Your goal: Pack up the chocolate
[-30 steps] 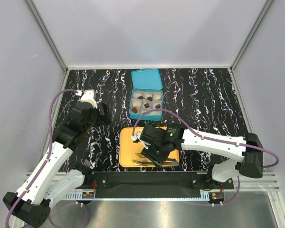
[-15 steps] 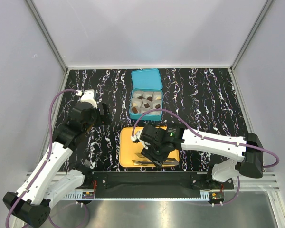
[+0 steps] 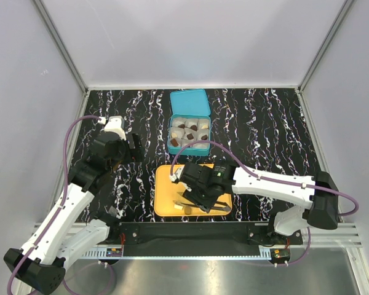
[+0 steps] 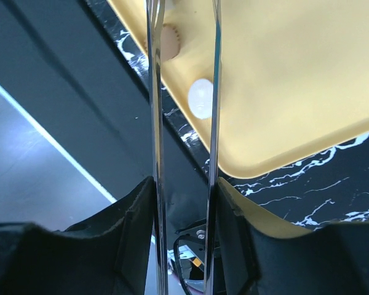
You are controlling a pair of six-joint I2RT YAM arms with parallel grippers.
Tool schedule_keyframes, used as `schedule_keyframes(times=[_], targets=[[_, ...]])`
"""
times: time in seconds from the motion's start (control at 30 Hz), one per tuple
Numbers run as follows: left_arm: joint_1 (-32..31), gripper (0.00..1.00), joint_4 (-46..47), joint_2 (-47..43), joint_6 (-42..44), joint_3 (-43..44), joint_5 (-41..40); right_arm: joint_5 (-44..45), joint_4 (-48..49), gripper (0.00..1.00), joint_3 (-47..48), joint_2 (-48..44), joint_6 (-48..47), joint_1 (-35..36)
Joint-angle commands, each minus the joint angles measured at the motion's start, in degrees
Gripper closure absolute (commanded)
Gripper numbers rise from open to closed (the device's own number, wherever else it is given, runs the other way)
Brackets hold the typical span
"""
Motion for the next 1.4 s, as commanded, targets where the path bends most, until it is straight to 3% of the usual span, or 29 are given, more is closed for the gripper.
schedule_keyframes(times=[0.0, 0.37, 0.53, 0.83, 1.37], targets=[[0.39, 0.01, 2.83, -0.84, 0.01, 1.79, -0.78, 4.38, 2.04, 0.52, 1.94, 0.65, 0.05, 0.43], [0.39, 0.01, 2.92, -1.1, 0.01, 1.79, -0.69, 7.55, 1.61, 0.52, 6.42, -1.28, 0.84, 0.43], [0.39, 0.01, 2.74, -1.19, 0.01, 1.88, -0.69, 4.49, 1.43, 0.52, 7.39, -1.54, 0.93, 0.34], [0.39, 0.01, 2.92, -1.19, 0.01, 1.7, -0.69, -3.78, 1.52, 0.51, 4.06, -3.21, 1.72, 0.43], [0.3, 0.01, 2.92, -0.93, 0.01, 1.79, -0.43, -3.7, 3.28, 0.53, -0.43, -2.86, 4.71, 0.43]])
